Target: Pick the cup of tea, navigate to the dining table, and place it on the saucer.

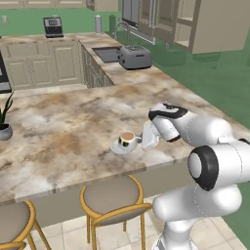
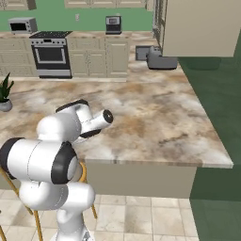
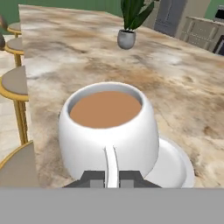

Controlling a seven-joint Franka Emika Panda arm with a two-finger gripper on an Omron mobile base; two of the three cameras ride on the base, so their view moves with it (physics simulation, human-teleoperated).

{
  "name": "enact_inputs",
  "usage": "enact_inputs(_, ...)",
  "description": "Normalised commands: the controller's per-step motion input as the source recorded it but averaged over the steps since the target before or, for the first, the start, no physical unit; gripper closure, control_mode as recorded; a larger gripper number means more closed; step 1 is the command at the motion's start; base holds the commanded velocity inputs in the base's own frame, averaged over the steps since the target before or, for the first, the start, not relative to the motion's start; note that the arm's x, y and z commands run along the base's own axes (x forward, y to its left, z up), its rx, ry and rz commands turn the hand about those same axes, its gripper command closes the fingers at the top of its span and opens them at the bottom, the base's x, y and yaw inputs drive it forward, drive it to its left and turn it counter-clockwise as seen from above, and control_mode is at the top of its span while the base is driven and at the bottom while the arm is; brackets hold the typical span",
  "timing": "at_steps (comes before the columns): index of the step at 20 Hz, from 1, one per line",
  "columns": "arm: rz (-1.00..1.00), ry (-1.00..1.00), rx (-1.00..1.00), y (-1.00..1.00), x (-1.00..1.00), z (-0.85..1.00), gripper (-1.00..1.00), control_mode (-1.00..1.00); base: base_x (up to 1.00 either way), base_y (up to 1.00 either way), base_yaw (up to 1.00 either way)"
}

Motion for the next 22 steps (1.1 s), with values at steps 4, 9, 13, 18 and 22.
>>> enact_inputs(4, -0.02, 0.0, 0.11, 0.0, 0.5, 0.08, 1.0, -1.0, 0.0, 0.0, 0.0)
enact_inputs(9, 0.0, 0.1, 0.06, 0.0, 0.25, 0.09, 1.0, -1.0, 0.0, 0.0, 0.0)
enact_inputs(13, 0.0, 0.29, 0.0, 0.0, 0.17, 0.02, 1.0, -1.0, 0.0, 0.0, 0.0)
enact_inputs(18, 0.06, 0.26, 0.0, 0.0, 0.0, 0.02, 1.0, -1.0, 0.0, 0.0, 0.0)
enact_inputs(22, 0.1, 0.17, 0.0, 0.0, 0.0, 0.12, 1.0, -1.0, 0.0, 0.0, 0.0)
